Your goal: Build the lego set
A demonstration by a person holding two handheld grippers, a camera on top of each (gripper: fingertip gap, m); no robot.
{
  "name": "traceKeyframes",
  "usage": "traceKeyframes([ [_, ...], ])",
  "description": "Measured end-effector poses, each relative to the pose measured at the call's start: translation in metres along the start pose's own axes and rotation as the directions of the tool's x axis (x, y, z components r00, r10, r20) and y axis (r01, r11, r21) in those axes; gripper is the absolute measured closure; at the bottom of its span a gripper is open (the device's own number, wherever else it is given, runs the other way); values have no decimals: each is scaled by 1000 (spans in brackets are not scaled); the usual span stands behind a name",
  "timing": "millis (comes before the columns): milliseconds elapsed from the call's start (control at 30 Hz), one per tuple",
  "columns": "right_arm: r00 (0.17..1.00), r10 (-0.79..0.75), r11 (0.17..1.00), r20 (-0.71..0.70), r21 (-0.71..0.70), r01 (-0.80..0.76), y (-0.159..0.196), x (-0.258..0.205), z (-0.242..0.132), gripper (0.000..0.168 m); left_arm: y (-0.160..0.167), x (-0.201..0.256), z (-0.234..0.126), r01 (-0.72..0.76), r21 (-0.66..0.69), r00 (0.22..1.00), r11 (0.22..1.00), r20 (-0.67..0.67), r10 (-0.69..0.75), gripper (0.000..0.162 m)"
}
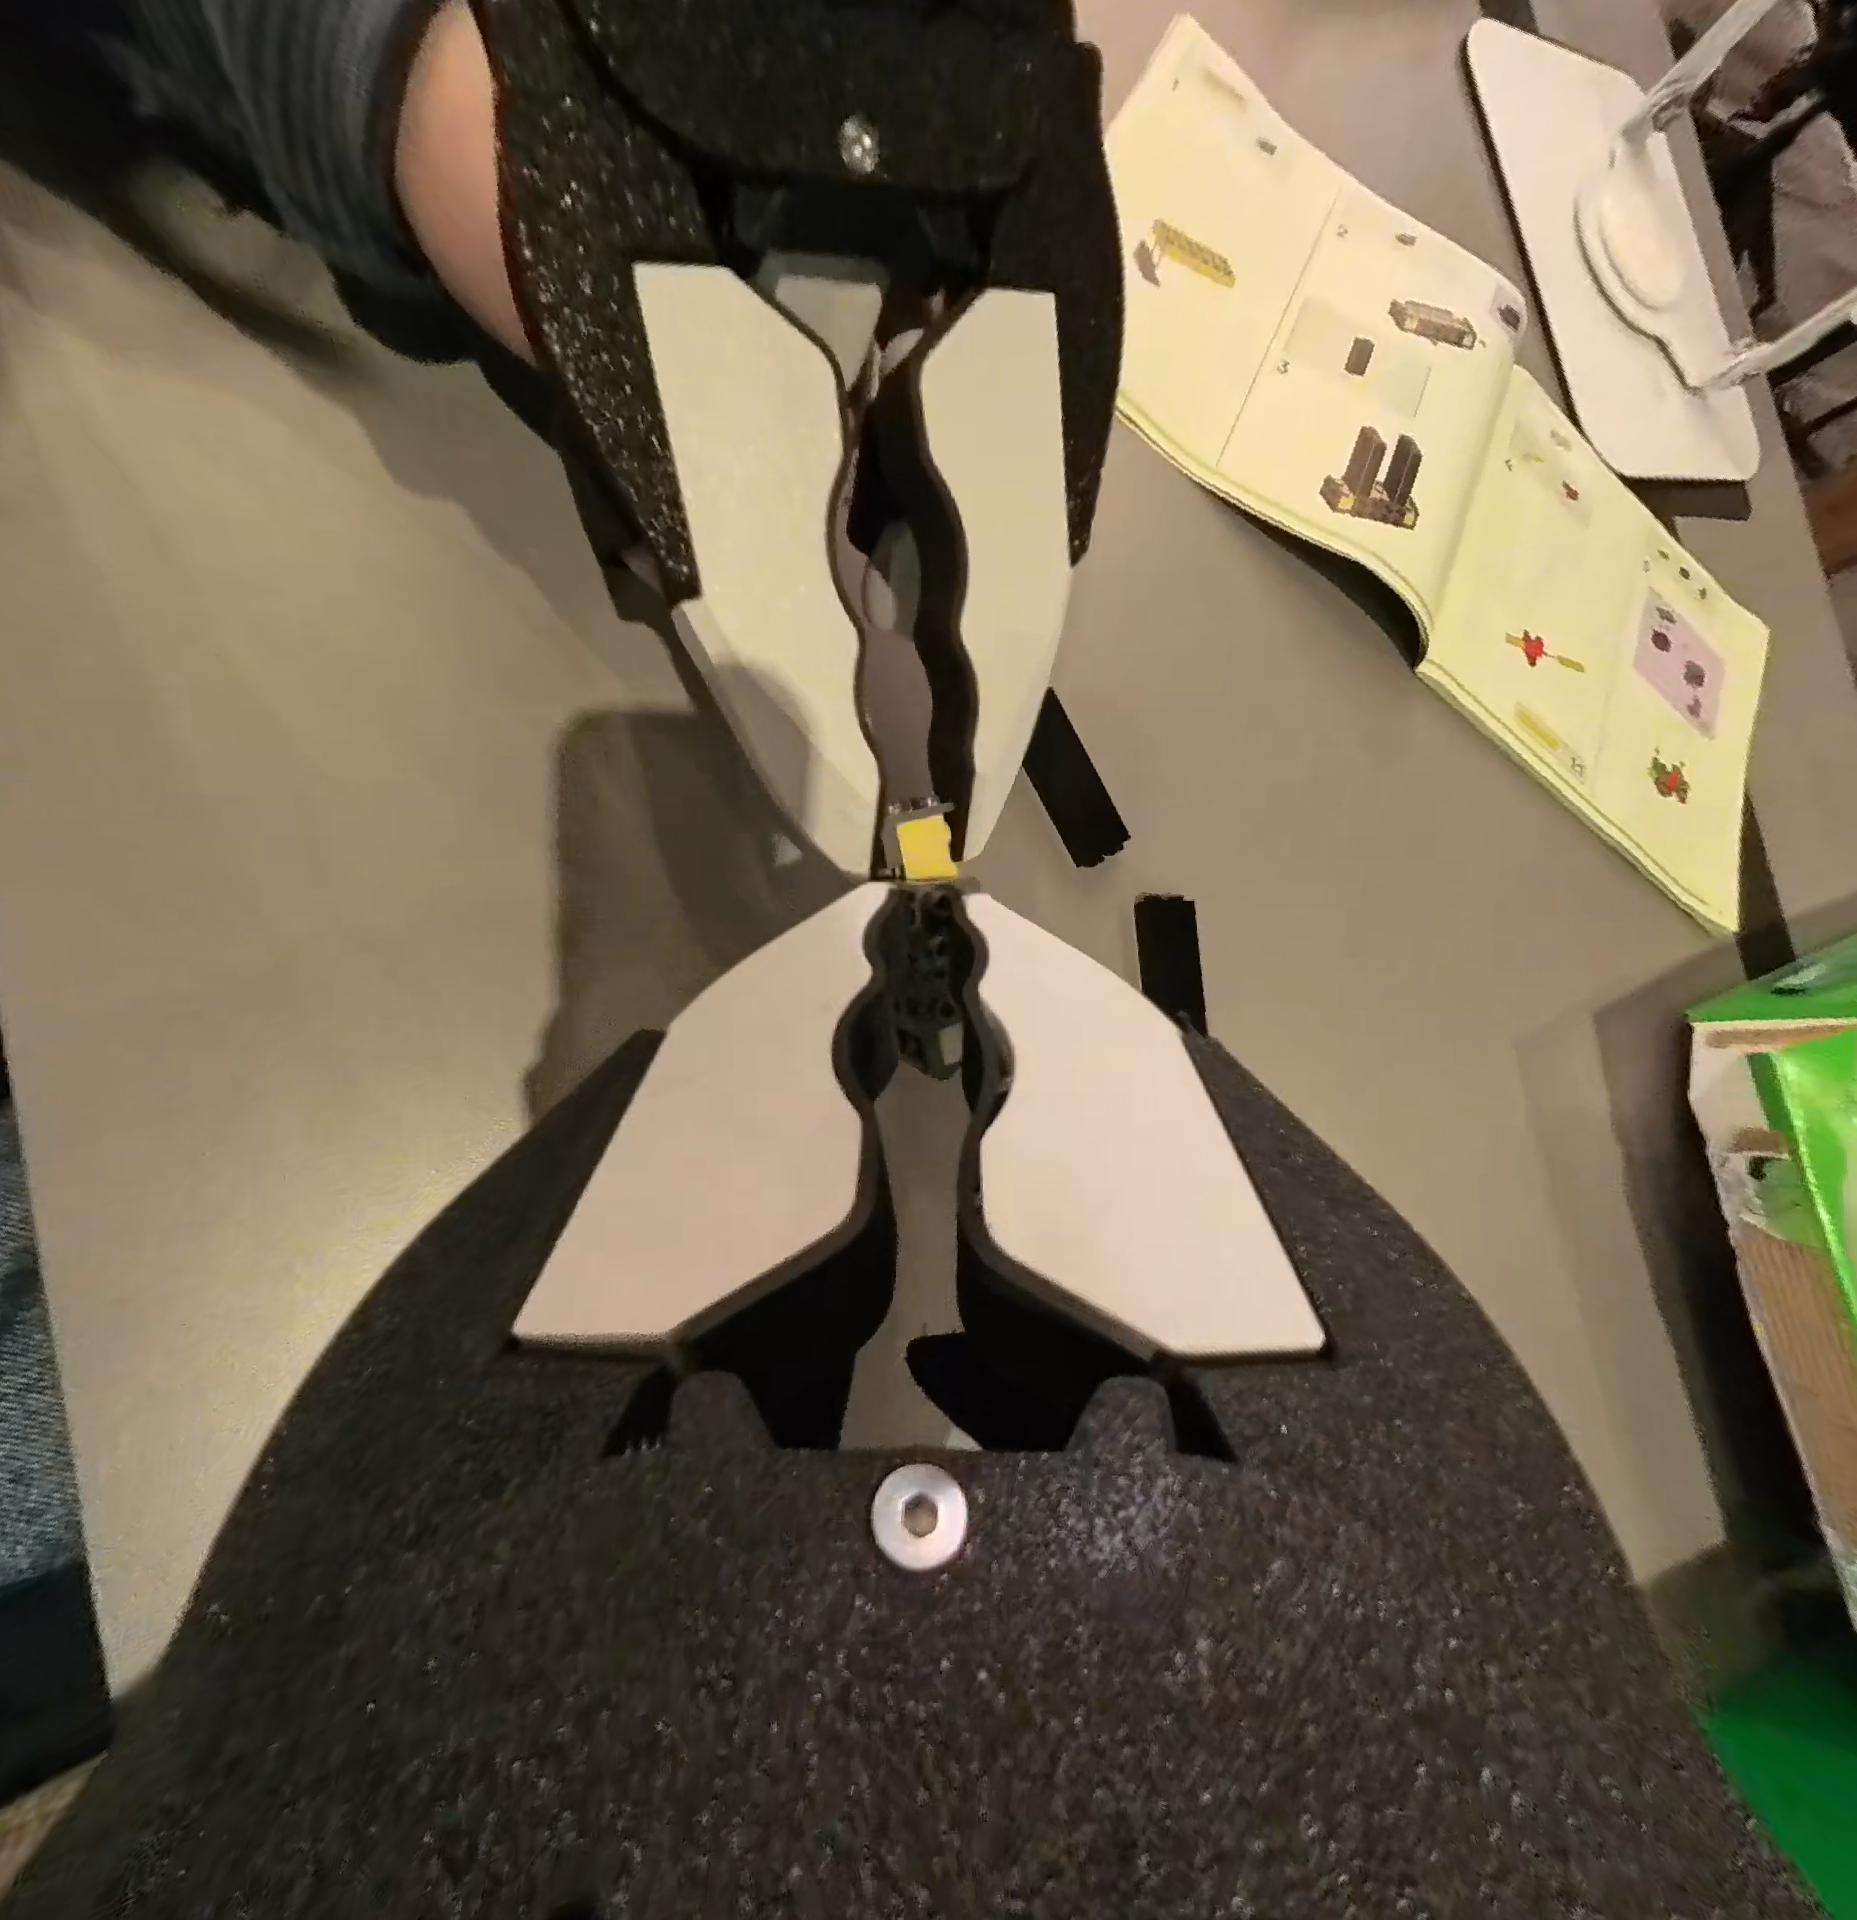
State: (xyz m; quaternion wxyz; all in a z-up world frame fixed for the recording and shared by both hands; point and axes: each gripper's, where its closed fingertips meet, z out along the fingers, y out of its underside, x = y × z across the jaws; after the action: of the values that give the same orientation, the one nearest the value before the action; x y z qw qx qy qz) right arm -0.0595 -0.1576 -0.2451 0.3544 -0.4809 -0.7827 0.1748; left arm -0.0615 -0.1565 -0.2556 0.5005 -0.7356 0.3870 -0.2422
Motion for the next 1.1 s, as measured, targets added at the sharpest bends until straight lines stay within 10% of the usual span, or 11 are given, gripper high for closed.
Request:
traceKeyframes([
  [1100, 999, 8, 993, 46, -121, -3, 6, 0, 3, 143, -5, 6, -1, -9, 34, 999, 999, -34, 10, 146],
])
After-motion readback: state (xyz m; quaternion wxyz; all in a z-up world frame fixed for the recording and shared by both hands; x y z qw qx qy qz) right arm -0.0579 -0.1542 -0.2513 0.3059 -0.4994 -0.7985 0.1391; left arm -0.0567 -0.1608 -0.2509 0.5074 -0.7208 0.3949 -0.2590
